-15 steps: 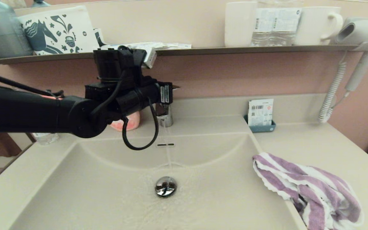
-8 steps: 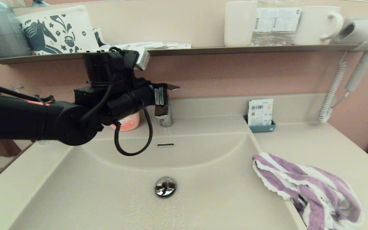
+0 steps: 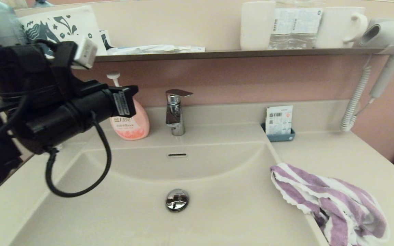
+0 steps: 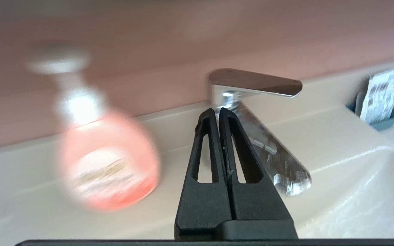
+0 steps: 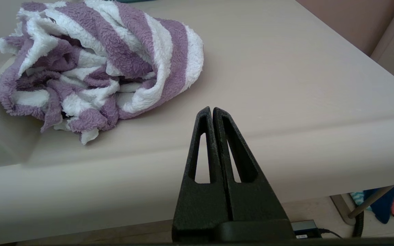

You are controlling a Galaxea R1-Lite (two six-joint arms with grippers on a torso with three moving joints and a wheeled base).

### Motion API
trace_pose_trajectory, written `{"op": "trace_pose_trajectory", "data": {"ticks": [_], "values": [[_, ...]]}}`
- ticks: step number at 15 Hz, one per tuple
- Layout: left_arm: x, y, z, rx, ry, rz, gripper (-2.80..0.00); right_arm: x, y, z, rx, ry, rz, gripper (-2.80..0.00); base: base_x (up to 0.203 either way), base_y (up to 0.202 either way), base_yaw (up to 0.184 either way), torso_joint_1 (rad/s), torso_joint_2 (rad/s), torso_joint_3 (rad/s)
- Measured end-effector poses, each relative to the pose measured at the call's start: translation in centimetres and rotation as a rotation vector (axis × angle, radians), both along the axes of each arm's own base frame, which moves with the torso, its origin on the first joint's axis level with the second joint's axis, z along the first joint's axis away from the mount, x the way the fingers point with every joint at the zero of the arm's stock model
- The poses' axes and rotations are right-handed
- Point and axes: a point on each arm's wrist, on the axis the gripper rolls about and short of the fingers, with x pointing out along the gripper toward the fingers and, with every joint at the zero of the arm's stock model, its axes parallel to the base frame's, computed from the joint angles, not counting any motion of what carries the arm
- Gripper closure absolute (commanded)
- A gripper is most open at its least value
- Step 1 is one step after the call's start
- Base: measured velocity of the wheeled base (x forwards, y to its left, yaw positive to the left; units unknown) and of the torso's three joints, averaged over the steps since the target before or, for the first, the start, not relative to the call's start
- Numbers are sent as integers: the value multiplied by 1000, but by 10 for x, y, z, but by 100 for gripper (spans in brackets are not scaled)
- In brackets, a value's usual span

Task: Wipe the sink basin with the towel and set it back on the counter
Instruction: Pick up the cloth

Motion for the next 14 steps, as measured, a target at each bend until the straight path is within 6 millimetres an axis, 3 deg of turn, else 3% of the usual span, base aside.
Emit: {"op": "trace_pose_trajectory", "data": {"ticks": [7, 11, 14], "values": [[-130, 64, 15, -50, -105, 139, 0, 0, 0, 0, 0, 0, 0, 0, 0, 0, 0, 0, 0, 0], [-197, 97, -6, -68, -157, 403, 0, 0, 0, 0, 0, 0, 0, 0, 0, 0, 0, 0, 0, 0], [-233, 104, -30, -71, -207, 488, 0, 0, 0, 0, 0, 0, 0, 0, 0, 0, 0, 0, 0, 0]]}}
